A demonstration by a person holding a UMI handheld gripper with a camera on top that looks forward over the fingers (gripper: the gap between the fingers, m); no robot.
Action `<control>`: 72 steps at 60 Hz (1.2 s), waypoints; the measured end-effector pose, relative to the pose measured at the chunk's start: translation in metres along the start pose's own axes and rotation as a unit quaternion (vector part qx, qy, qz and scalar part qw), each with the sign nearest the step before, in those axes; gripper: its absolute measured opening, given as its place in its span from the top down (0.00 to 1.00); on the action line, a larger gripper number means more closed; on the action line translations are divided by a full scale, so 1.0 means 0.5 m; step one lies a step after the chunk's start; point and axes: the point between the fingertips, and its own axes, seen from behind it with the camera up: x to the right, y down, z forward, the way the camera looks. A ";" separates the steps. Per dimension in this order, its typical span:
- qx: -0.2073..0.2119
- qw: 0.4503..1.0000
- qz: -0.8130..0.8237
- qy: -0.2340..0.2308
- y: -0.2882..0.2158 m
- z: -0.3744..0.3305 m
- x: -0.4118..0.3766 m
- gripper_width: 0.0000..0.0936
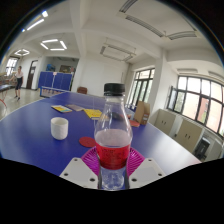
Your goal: Pour water
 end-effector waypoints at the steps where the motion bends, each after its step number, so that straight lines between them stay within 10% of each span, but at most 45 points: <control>1: 0.000 1.000 -0.013 0.012 -0.010 0.009 0.018 0.68; 19: 0.109 0.923 -0.339 0.142 -0.382 0.202 0.136 0.68; 29: 0.183 0.734 -0.637 0.145 -0.517 0.321 -0.023 0.68; 48: 0.230 0.406 -0.879 0.100 -0.419 0.435 -0.301 0.68; 63: 0.252 0.402 -0.877 0.068 -0.373 0.427 -0.352 0.68; 72: 0.276 0.509 -0.813 0.060 -0.445 0.390 -0.325 0.67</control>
